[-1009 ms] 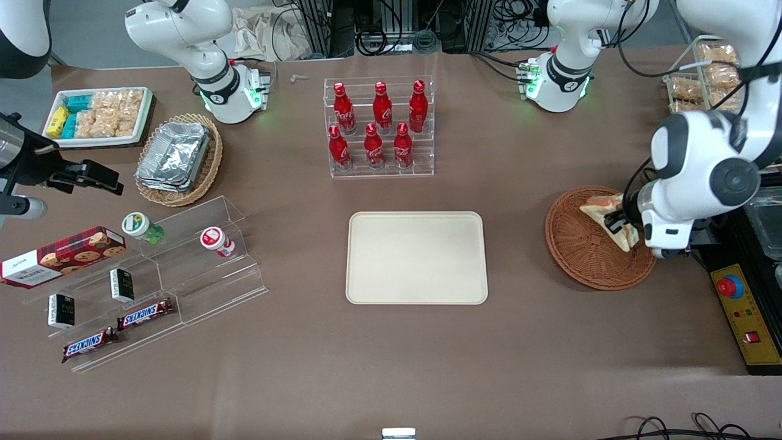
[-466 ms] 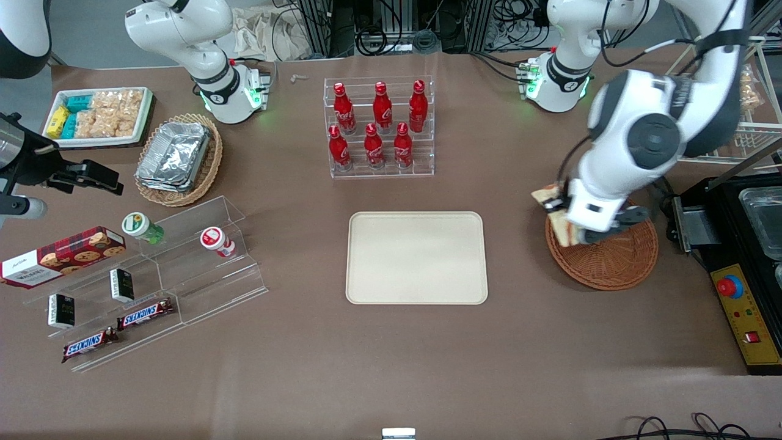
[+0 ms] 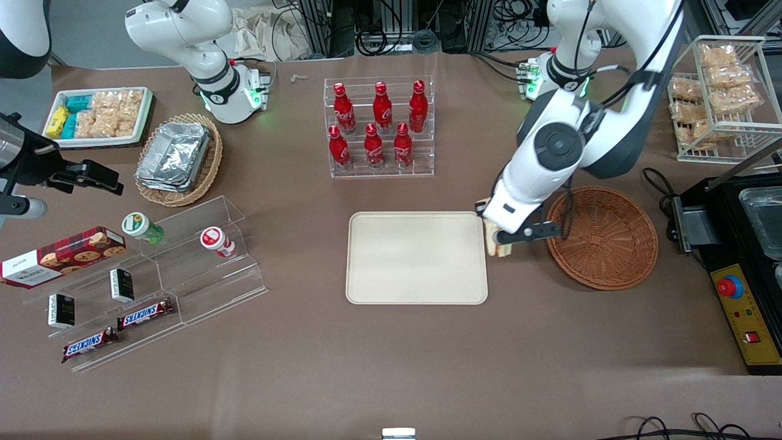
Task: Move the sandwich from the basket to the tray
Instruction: 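Lift the sandwich and carry it over the cream tray, then lower the sandwich onto the tray and open the left gripper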
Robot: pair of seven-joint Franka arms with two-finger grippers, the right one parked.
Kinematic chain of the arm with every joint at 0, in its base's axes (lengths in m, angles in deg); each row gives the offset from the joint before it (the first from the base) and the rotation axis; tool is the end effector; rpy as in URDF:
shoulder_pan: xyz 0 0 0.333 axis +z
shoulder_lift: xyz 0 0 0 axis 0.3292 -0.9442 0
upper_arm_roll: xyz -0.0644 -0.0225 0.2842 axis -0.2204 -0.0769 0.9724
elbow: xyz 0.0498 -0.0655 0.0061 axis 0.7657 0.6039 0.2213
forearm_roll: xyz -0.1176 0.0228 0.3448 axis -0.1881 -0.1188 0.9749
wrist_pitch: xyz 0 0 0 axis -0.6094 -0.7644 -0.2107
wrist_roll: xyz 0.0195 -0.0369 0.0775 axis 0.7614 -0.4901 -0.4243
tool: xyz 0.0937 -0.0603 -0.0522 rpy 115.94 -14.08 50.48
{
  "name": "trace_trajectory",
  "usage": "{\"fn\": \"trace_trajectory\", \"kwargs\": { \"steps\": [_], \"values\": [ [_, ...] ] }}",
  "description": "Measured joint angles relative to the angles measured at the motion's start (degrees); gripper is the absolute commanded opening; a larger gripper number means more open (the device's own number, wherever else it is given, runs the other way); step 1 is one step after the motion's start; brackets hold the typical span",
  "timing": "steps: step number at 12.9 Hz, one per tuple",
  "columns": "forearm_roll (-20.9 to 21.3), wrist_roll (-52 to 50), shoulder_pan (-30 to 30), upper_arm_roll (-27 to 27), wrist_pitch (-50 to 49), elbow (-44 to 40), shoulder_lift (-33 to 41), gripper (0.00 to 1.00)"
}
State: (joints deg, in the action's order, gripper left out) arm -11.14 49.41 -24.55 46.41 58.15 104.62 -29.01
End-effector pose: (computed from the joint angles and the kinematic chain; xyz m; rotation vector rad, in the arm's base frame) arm 0.5041 -0.2814 0.3506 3.0923 0.2115 -0.1537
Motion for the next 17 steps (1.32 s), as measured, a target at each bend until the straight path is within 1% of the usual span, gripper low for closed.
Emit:
{"fn": "trace_trajectory", "kwargs": {
  "steps": [5,7,8,10,11,12,13,14,15,16,17],
  "values": [
    [7.5,0.4,-2.0,0.0,8.6,-0.1,-11.4,0.0],
    [10.5,0.6,-1.9,0.0,10.1,-0.2,-14.8,0.0],
    [11.5,0.7,-1.9,0.0,10.4,-0.3,-15.9,0.0],
    [11.9,1.1,-1.9,0.0,10.9,-0.4,-17.0,0.0],
    [11.9,1.3,-1.9,0.0,11.1,-0.6,-17.2,0.06],
    [11.9,1.3,-1.9,0.0,11.2,-0.6,-17.3,0.26],
    [11.9,1.4,-1.9,0.0,11.2,-0.6,-17.3,0.33],
    [11.9,1.4,-1.9,0.0,11.3,-0.6,-17.3,0.55],
    [11.9,1.4,-1.9,0.0,11.4,-0.6,-17.4,0.9],
    [11.9,1.4,-1.9,0.0,11.4,-0.7,-17.4,1.0],
    [11.9,1.4,-2.0,0.0,11.6,-0.9,-17.6,1.0]
  ]
}}
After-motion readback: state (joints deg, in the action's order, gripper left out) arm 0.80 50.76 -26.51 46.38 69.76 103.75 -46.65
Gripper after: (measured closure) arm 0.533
